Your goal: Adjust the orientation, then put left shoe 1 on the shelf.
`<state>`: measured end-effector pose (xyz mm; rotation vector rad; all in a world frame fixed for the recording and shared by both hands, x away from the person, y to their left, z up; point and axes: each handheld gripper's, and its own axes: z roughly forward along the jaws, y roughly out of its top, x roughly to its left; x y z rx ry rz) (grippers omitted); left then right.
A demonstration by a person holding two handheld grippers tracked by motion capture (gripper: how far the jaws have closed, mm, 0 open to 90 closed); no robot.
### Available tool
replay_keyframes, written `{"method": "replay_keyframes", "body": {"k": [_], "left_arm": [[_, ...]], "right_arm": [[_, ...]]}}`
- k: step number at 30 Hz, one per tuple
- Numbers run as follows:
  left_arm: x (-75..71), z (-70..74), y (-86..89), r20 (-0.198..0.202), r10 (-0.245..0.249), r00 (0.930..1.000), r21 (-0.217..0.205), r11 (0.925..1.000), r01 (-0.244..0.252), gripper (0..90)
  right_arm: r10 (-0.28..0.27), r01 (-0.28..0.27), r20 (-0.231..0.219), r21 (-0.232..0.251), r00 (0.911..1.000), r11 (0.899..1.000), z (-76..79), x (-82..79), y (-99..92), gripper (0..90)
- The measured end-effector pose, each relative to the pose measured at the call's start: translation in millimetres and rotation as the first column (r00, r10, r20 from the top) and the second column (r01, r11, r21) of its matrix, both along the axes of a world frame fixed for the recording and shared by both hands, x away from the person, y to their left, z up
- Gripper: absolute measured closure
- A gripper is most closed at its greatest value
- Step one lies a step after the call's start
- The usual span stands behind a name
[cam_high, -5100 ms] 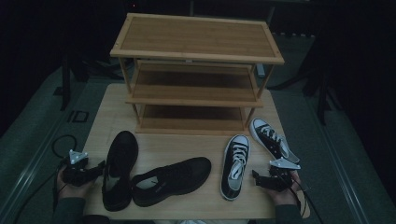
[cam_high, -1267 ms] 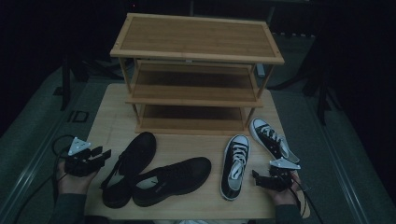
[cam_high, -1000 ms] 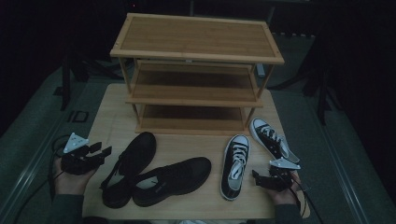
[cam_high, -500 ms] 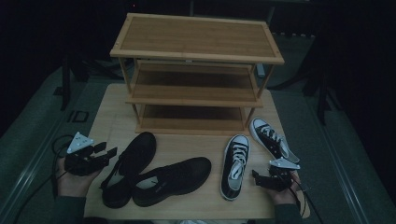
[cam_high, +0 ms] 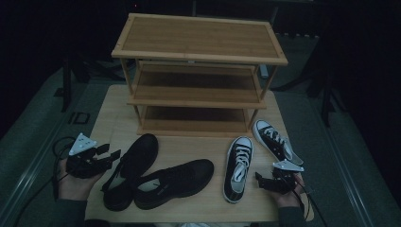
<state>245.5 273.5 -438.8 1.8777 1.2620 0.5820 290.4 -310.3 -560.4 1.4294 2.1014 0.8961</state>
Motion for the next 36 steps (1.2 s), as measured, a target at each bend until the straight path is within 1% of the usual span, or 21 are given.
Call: {"method": "replay_keyframes", "body": {"k": [2,9,14,20,21,23,27,32,36], "left_arm": [[-0.2,0.2,-0.2,0.004,-0.002,1.0,-0.001,1.0,0.002,50.3],[-1.5,3.0,-0.9,-0.004,-0.02,0.9998,0.007,0.9998,0.02,50.0],[-1.6,1.6,-2.9,-0.026,-0.03,0.9992,0.029,0.9991,0.031,50.0],[-0.4,0.9,-7.8,-0.054,-0.052,0.9972,0.046,0.9974,0.055,50.1],[-0.4,0.9,-7.8,-0.054,-0.052,0.9972,0.046,0.9974,0.055,50.1],[1.5,0.6,-10.4,-0.08,-0.063,0.9948,0.061,0.9958,0.068,50.1],[4.7,0.1,-12.3,-0.12,-0.065,0.9907,0.091,0.993,0.076,50.2],[4.7,-1.3,-11.6,-0.161,-0.056,0.9854,0.104,0.9919,0.073,50.4],[2.7,-2.1,-9.6,-0.186,-0.05,0.9814,0.117,0.9905,0.072,51.3]], "right_arm": [[0.0,0.0,0.0,0.0,1.0,1.0,0.0,0.0,0.0,13.2],[0.0,0.0,0.0,0.0,1.0,1.0,0.0,0.0,0.0,13.2],[-0.001,0.001,-0.001,0.001,1.0,1.0,0.0,0.0,0.1,13.2],[-0.001,0.001,0.0,0.001,1.0,1.0,0.0,0.0,0.1,13.2],[-0.001,0.001,0.0,0.001,1.0,1.0,0.0,0.0,0.1,13.2],[-0.001,0.001,0.0,0.001,1.0,1.0,0.0,0.0,0.1,13.2],[0.0,0.0,0.0,0.0,1.0,1.0,0.0,0.0,0.0,13.2],[0.0,0.0,0.0,0.0,1.0,1.0,0.0,0.0,0.0,13.2],[0.0,0.0,0.0,0.0,1.0,1.0,0.0,0.0,0.0,13.2]]}}
